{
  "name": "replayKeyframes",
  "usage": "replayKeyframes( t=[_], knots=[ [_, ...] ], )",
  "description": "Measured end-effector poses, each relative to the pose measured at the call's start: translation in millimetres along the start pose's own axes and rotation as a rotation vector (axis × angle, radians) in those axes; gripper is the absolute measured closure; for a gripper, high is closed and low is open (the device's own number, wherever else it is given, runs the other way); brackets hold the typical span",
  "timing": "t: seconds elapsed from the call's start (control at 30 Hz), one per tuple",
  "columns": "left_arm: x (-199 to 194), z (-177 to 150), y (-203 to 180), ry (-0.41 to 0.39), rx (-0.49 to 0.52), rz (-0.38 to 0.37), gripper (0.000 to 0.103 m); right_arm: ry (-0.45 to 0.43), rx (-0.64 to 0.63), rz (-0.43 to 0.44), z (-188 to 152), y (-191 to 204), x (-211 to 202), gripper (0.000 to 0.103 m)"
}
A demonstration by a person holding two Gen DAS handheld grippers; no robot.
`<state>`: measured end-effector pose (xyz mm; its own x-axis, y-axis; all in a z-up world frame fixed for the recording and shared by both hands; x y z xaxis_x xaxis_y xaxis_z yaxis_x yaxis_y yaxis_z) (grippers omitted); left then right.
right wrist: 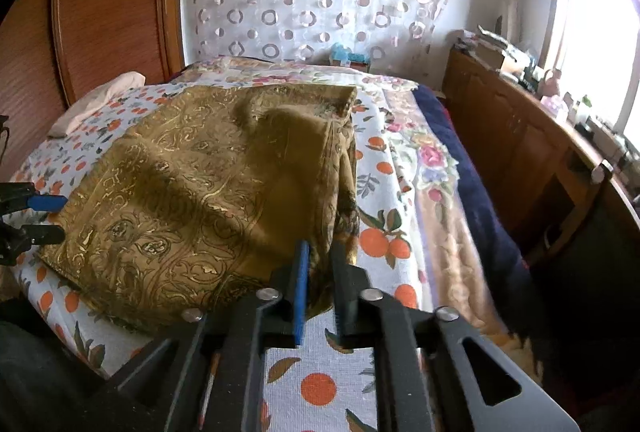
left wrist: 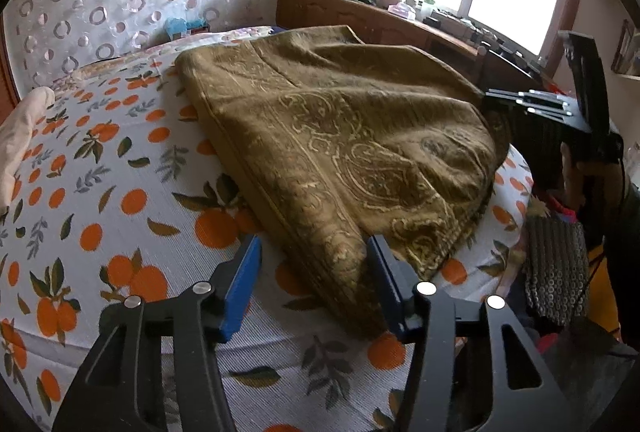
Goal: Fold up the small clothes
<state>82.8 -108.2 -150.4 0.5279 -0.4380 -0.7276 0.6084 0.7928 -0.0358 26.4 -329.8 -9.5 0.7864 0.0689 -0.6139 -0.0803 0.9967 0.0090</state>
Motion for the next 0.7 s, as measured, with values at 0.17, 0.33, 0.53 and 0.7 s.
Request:
replayKeyframes(
  t=[0.17,0.33,0.53,0.7],
  knots=[
    [-0.8,-0.4,-5.6,0.007,0.005,-0.041,0.073,-0.029,0.004,-0.014,3.5,3.8,-9.4,0.053],
    [-12.9,9.5,-9.2,-0.042,-0.002,-0.063,0.096,-0.032,-0.026,0.064,0.4,25.4,-19.1,0.047],
    [-52.1,57.1,-7.9,-0.188,0.020,-0.051,0.098,-0.001,-0.055,0.202,-12.7,64.8,-19.3,0.046],
    [-65.9,93.5,-4.1,-0.264,0.036,-0.036,0.098,-0.005,-0.099,0.294,-17.4,84.7,-32.0,0.044]
  ],
)
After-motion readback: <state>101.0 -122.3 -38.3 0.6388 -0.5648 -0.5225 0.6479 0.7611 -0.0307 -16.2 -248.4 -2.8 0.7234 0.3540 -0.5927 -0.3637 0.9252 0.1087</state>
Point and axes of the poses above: each gripper's, at about its wrist camera, not at the fingertips, and x roughly the way its jaws point, y to its left, z to its top, the point moved 7 cm from there along x, roughly the way its jaws point, and after that the axes turned 10 degrees about x, right-handed, at the moved point
